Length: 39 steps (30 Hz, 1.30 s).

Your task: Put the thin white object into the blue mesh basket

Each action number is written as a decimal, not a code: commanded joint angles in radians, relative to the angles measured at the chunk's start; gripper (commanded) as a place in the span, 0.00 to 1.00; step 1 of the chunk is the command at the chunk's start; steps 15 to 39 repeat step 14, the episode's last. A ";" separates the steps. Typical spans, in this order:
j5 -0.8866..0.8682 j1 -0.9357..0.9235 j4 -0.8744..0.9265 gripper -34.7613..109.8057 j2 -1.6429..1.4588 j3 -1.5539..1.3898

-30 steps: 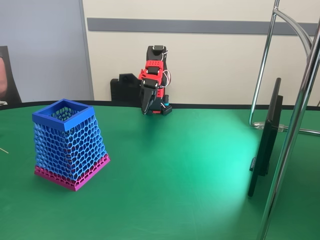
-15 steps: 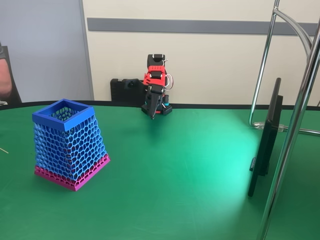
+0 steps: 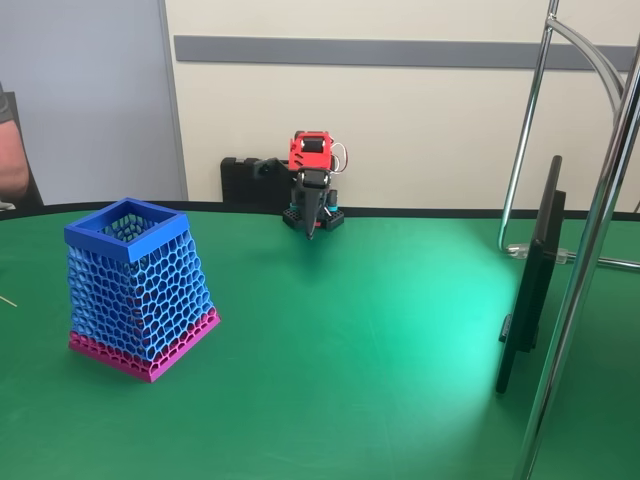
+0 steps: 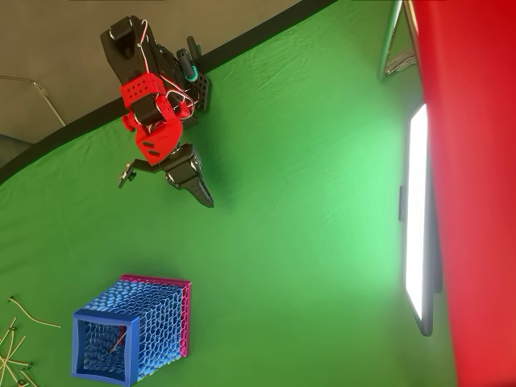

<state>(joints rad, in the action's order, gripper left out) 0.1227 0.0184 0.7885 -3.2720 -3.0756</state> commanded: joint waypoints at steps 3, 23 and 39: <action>-0.021 0.006 0.060 0.24 -0.054 -0.008; -0.037 -0.003 0.071 0.25 -0.054 -0.008; -0.037 -0.003 0.071 0.25 -0.054 -0.008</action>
